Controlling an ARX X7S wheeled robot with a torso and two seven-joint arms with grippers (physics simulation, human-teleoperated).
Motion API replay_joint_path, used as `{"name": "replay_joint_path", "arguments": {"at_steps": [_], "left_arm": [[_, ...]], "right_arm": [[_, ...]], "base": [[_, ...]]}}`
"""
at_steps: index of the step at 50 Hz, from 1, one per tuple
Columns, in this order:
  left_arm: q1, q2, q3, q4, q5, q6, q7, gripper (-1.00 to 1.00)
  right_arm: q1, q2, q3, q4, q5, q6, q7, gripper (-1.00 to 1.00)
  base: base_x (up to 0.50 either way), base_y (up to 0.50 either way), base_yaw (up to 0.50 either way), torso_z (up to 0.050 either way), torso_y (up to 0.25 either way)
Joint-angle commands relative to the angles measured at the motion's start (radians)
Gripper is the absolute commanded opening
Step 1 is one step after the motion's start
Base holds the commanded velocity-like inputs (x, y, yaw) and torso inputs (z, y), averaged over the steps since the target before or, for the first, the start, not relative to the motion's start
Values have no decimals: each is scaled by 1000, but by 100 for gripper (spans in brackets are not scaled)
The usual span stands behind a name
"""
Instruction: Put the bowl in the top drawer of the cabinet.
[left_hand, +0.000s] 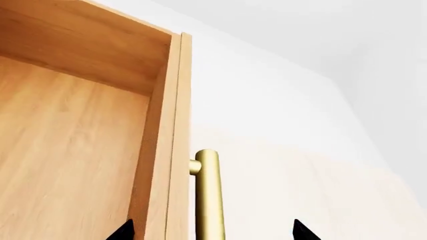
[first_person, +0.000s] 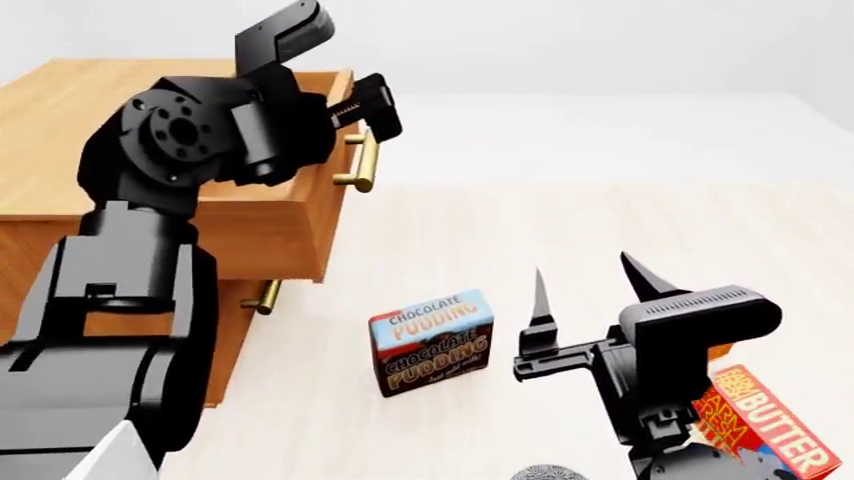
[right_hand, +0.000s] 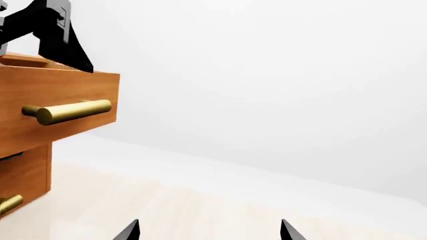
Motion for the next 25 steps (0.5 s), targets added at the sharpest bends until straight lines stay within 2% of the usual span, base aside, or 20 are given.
{"name": "replay_joint_path", "arguments": {"at_steps": [1,9,15,25], "left_arm": [[34,49,-37,130,-110,-74,-84,100],[8,69,24,124,-219,-49,-145,100],[2,69,169,99,-374,33,-188,100],[-18,69,343,32,-566,147,-212,100]], "right_arm": [[-53,12,9,-57,2,16,20,100],[-111,19,23,-71,4,0,31,100],[-138,24,41,-78,15,-7,34,100],[-150,33,57,-94,28,16,42,100]], "base": [[0,0,0,0,0],[0,0,0,0,0],[0,0,0,0,0],[0,0,0,0,0]]}}
